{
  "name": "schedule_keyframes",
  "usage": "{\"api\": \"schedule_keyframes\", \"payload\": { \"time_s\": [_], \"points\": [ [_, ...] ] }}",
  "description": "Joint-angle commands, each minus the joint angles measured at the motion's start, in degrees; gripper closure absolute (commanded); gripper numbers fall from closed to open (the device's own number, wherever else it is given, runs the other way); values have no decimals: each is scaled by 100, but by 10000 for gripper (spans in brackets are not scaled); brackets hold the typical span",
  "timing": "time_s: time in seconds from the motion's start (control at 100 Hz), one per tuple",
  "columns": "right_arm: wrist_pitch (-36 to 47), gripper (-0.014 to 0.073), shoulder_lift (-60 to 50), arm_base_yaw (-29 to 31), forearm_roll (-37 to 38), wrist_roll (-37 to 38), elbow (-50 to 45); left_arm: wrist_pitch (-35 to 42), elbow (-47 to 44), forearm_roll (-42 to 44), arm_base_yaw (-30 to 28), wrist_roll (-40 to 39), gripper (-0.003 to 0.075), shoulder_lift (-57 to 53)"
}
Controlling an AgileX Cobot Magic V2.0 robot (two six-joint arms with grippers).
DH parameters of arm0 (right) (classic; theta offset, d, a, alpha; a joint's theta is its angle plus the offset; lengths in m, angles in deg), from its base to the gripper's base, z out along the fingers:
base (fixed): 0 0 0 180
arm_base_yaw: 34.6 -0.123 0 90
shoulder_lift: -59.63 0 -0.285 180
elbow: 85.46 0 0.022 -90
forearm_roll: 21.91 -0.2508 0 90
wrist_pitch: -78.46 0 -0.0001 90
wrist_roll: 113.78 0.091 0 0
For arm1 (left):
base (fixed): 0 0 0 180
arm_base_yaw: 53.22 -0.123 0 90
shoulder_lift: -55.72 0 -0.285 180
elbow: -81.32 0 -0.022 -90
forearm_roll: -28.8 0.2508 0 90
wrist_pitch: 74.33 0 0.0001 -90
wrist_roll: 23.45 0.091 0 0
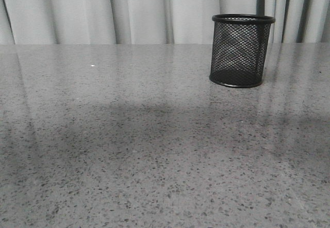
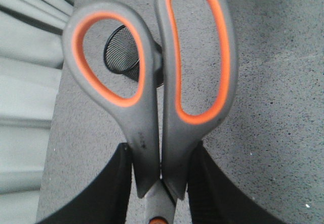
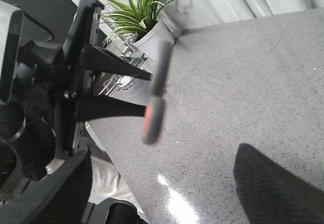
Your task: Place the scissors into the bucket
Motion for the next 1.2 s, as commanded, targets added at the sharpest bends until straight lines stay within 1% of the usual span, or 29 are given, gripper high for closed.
{"api": "schedule_keyframes", "payload": {
  "time_s": [0.0,0.09,0.28,0.43,0.54,0.59,0.64,0.71,0.76,0.82,0.89,0.94,0.95,1.01,1.06,1.11,1.16,1.19],
  "points": [
    [71,72,11,19,-373,-83,182,425,373,448,540,-330,741,197],
    [120,72,11,19,-373,-83,182,413,629,667,884,-398,741,475],
    [259,72,11,19,-181,-83,182,413,1202,707,1287,-420,741,848],
    [298,72,11,19,-177,-83,182,441,1337,744,1508,-420,741,1036],
    [320,81,11,19,-167,-83,182,449,1337,744,1519,-420,741,1144],
    [320,113,11,19,-125,-83,182,463,1337,744,1519,-420,741,1158],
    [320,173,11,19,-65,-83,182,530,1337,745,1519,-420,741,1158],
    [320,291,11,19,10,-83,182,615,1337,745,1519,-420,741,1146],
    [320,396,11,19,25,-83,182,615,1337,745,1519,-420,741,1121],
    [320,491,11,19,25,-83,182,592,1337,745,1519,-420,735,1121],
    [320,598,11,19,45,-83,182,512,1337,745,1507,-420,685,1121],
    [320,659,11,19,77,-83,182,449,1337,745,1507,-420,619,1121],
    [320,666,11,19,88,-83,182,442,1337,745,1507,-420,596,1121],
    [335,664,11,19,137,-92,182,430,1337,745,1507,-420,491,1121],
    [361,664,11,19,179,-92,182,441,1337,760,1507,-432,374,1121],
    [405,664,11,19,190,-92,182,483,1337,831,1507,-511,290,1121],
    [492,664,11,19,202,-92,182,529,1337,989,1507,-669,246,1108],
    [562,664,11,19,245,-92,182,541,1337,1125,1499,-777,241,1109]
  ]
}}
